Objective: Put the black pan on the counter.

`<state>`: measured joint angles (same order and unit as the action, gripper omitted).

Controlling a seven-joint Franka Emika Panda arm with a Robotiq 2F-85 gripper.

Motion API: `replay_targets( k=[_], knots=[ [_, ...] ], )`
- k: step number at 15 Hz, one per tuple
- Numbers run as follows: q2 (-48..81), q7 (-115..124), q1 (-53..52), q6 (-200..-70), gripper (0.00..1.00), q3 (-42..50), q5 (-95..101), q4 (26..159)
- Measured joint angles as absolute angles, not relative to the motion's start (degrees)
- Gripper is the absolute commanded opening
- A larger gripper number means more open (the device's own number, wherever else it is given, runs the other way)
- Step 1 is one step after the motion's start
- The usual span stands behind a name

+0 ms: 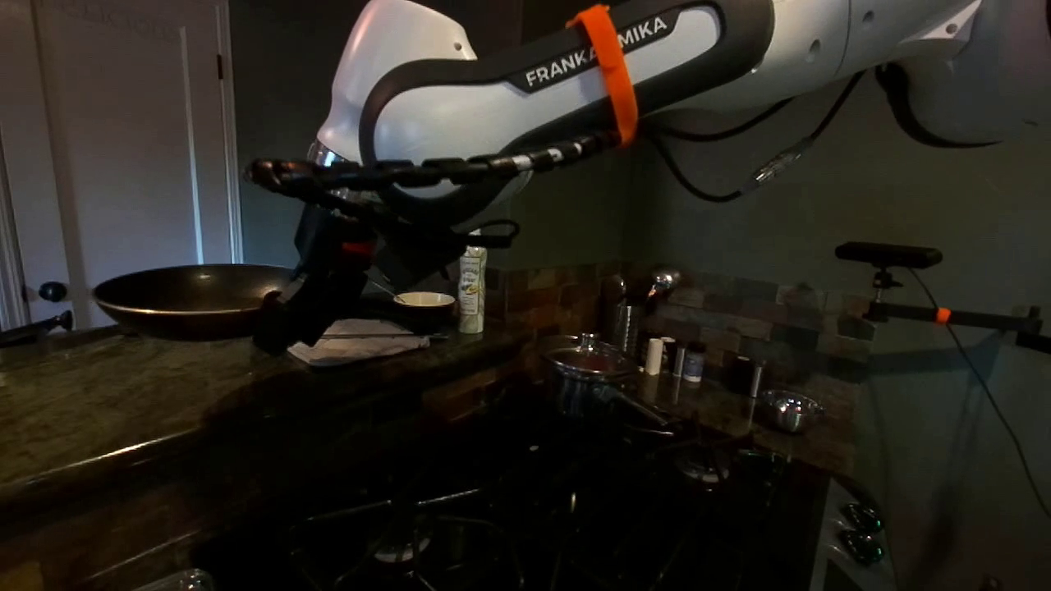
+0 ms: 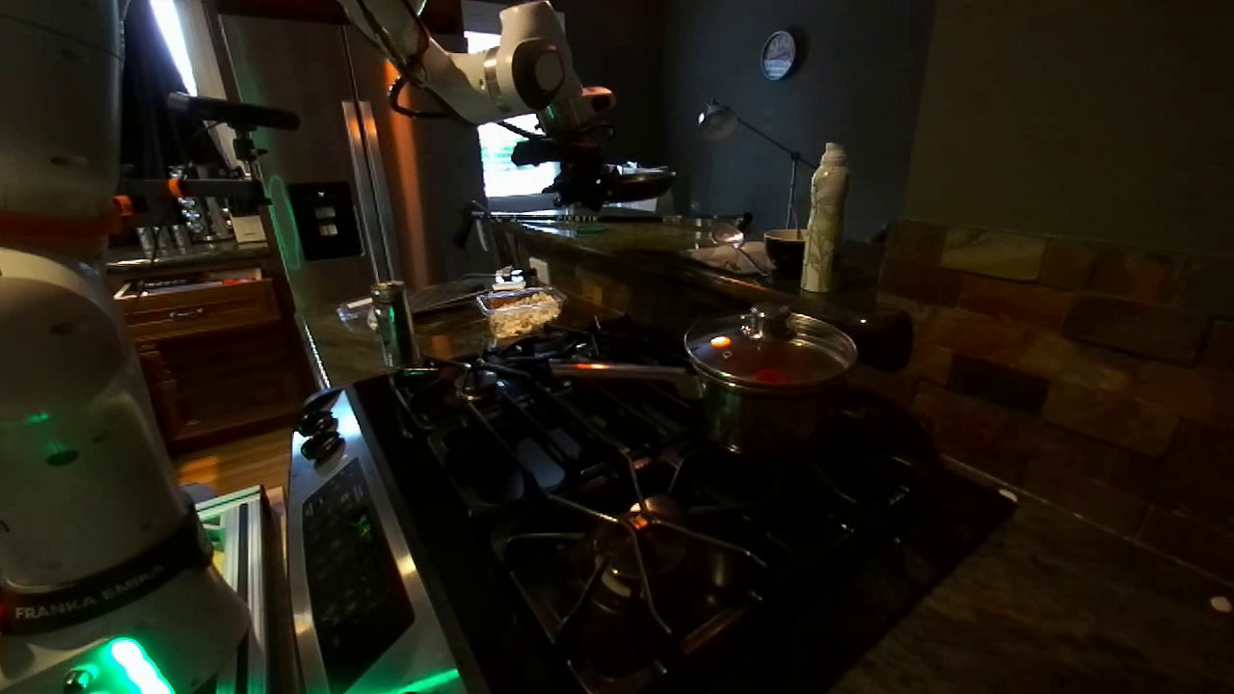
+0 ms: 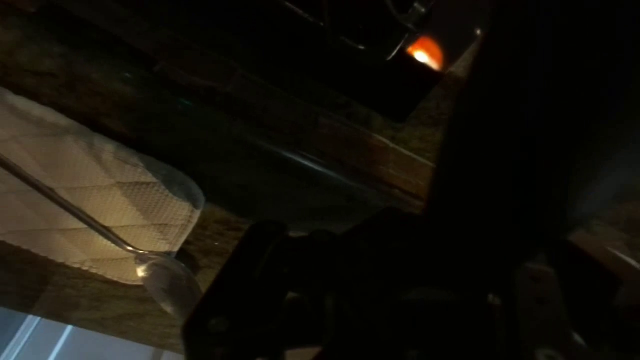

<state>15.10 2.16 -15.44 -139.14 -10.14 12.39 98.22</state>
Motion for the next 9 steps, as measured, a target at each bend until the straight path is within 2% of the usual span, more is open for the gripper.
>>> replay_targets(
  k=[9],
  knots=[
    [26.32,7.12,-17.00,-135.80,0.00,-8.89,13.43,83.57]
  ],
)
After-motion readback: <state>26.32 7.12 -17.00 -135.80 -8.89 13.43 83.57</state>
